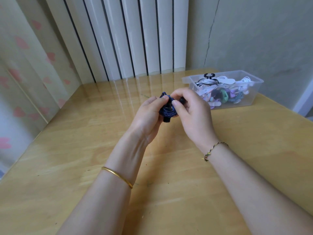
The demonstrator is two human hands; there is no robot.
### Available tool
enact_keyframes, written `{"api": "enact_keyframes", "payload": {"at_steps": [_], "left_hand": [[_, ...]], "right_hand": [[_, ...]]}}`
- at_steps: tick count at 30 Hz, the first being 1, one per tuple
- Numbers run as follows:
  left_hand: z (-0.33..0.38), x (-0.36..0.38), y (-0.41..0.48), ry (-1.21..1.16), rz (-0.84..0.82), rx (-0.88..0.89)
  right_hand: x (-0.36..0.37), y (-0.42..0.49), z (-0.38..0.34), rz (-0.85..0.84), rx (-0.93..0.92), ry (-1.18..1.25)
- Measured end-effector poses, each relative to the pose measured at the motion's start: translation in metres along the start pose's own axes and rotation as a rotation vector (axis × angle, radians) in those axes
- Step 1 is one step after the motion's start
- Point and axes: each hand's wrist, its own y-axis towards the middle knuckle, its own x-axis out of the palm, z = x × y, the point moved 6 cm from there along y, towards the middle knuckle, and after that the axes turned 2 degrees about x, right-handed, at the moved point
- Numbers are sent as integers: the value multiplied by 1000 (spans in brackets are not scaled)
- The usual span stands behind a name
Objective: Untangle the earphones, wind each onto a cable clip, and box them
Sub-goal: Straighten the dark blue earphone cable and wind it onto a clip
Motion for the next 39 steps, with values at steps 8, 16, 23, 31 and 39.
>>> {"api": "enact_keyframes", "payload": {"at_steps": [8,16,23,31,39], "left_hand": [[1,0,-3,161,7,-14],[4,11,-7,178,-39,60],[4,10,-6,264,-48,63],[7,8,-5,357,-52,92],[16,8,-9,560,-71,169]], "right_hand": [[-4,-1,-7,24,-147,-373],[-16,-4,-19,198,-339,-530],[-14,-8,-23,300,-415,-664],[-15,-6,-10,264,-164,-506],[-10,1,23,106,306,74]]}}
